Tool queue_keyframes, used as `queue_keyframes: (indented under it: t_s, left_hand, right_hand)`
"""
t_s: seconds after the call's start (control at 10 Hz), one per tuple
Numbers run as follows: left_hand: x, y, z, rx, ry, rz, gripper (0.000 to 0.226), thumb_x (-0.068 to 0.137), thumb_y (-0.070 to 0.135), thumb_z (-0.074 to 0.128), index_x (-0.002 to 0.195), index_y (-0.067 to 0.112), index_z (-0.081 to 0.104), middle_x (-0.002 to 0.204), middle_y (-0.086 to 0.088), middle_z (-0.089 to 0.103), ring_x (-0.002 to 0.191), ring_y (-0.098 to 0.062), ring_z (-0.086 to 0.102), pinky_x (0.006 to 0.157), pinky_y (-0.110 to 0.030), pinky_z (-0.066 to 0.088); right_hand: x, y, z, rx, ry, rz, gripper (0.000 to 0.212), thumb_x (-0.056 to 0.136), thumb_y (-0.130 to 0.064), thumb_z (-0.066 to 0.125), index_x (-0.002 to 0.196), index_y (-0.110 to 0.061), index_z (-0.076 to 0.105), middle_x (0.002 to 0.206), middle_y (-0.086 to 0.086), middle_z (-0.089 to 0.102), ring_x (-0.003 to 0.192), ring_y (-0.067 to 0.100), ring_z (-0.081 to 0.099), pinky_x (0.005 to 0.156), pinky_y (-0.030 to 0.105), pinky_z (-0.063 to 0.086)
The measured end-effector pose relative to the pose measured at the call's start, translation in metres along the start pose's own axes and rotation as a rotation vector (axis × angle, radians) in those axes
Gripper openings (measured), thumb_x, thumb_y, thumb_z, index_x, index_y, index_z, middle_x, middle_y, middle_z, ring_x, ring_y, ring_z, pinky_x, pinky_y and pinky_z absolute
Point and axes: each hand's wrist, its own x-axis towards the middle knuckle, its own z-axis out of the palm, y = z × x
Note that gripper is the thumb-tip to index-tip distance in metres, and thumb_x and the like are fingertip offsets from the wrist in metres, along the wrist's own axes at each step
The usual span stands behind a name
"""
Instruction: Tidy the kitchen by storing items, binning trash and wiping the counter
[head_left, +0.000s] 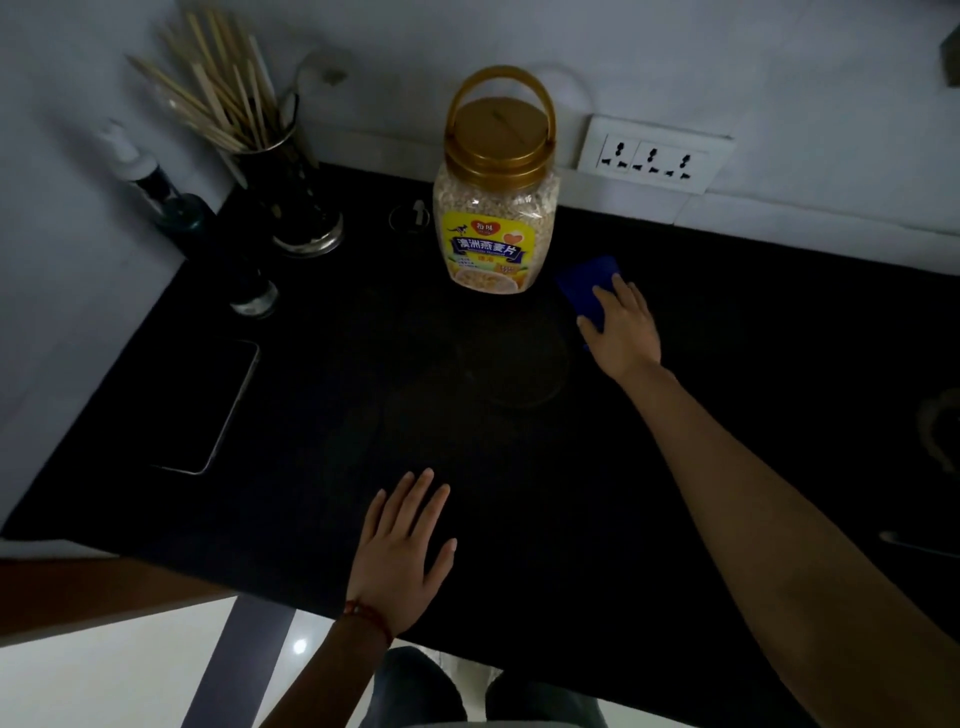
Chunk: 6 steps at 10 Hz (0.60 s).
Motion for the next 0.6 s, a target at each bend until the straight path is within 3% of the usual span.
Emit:
queue_keyframes:
  t_s: [0.2,0.4,0.5,0.6]
  left_hand:
    - [-0.002,0.001,-0.003,-0.004,-0.03,-0.017,0.061,0.09,0.054,0.009,0.135,0.023,0.036,0.143,-0.004,0.042,0.135,-0.016,0.022,0.113,-0.028,-0.003]
    - [-0.004,0.0,-0.005,-0.044,-0.054,0.004,0.062,0.09,0.055,0.008,0.133,0.023,0.038,0.143,-0.003,0.043,0.134,-0.014,0.02,0.112,-0.027,-0.005]
    - [-0.004,-0.001,-0.004,-0.15,0.012,0.047,0.065,0.084,0.059,0.02,0.134,0.022,0.038,0.148,-0.002,0.034,0.14,-0.015,0.014,0.116,-0.026,-0.006]
    - [-0.003,0.001,-0.023,-0.424,0.029,-0.051,0.07,0.078,0.058,0.035,0.136,0.019,0.037,0.153,-0.001,0.023,0.143,-0.016,0.012,0.116,-0.027,0.006]
  right_hand:
    - [-0.089,-0.013,-0.002,0.183,0.037,0.053,0.048,0.091,-0.028,0.051,0.137,-0.019,0.039,0.148,0.003,0.034,0.137,0.019,0.029,0.11,0.035,0.029]
    - [-0.208,0.001,-0.001,0.269,0.008,0.111,0.042,0.091,-0.029,0.053,0.131,-0.018,0.048,0.142,0.001,0.044,0.133,0.015,0.038,0.108,0.028,0.029]
    - [-0.263,0.018,-0.004,0.225,0.016,0.148,0.042,0.09,-0.031,0.052,0.13,-0.02,0.048,0.14,-0.001,0.046,0.129,0.015,0.042,0.105,0.028,0.033]
    - [-0.293,0.032,-0.024,0.24,0.117,0.218,0.04,0.088,-0.028,0.055,0.127,-0.018,0.052,0.135,0.001,0.051,0.125,0.017,0.047,0.104,0.033,0.037]
